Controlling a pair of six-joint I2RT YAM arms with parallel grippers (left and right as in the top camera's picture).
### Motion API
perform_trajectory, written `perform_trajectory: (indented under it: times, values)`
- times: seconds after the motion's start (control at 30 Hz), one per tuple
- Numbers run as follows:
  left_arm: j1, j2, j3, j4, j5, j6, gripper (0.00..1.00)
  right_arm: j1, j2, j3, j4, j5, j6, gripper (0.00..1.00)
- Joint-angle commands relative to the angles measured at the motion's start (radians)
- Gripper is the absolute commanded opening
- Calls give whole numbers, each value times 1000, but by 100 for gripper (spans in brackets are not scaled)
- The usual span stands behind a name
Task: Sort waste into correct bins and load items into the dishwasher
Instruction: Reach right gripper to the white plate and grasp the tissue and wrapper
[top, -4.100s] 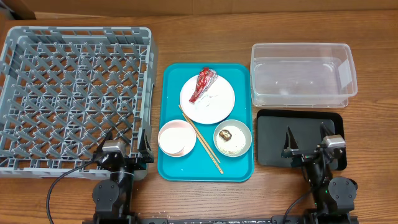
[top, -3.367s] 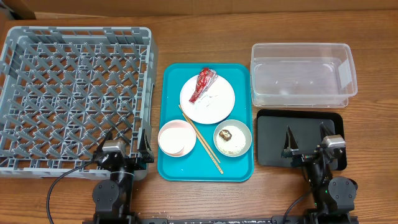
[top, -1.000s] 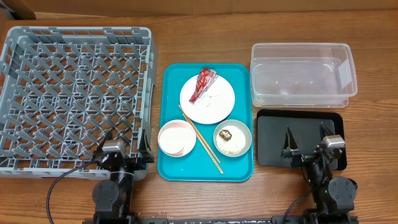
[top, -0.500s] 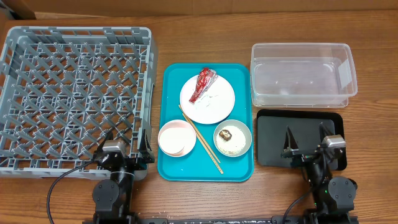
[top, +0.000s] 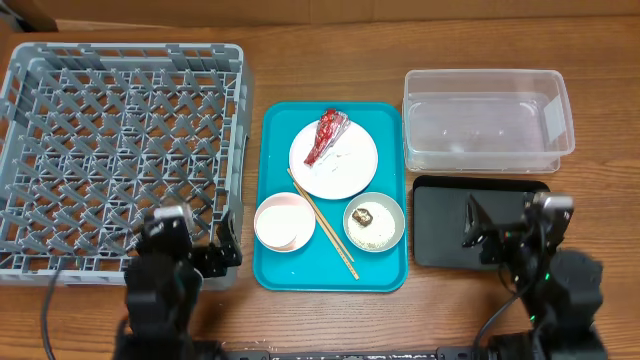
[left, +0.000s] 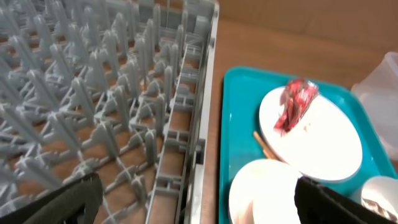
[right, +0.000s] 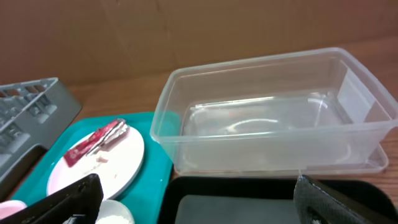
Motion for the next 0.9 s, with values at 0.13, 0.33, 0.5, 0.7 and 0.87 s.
perform_trajectory:
  times: [0.13, 0.33, 0.5, 0.7, 0.87]
  values:
    - [-4, 352, 365, -286, 5, -6, 99, 5, 387, 365, -276, -63, 18, 100]
    - [-4, 507, 507, -459, 7, -5, 100, 5, 588, 557, -377, -259, 11, 100]
    - [-4, 543, 527, -485, 15, -6, 100, 21, 687, 576, -206, -464, 24, 100]
    - [-4, 543, 527, -482, 5, -6, 100, 182, 844, 597, -84, -399, 78, 100]
    - [-4, 543, 527, -475, 4, -6, 100, 384, 1022, 695, -88, -193, 83, 99]
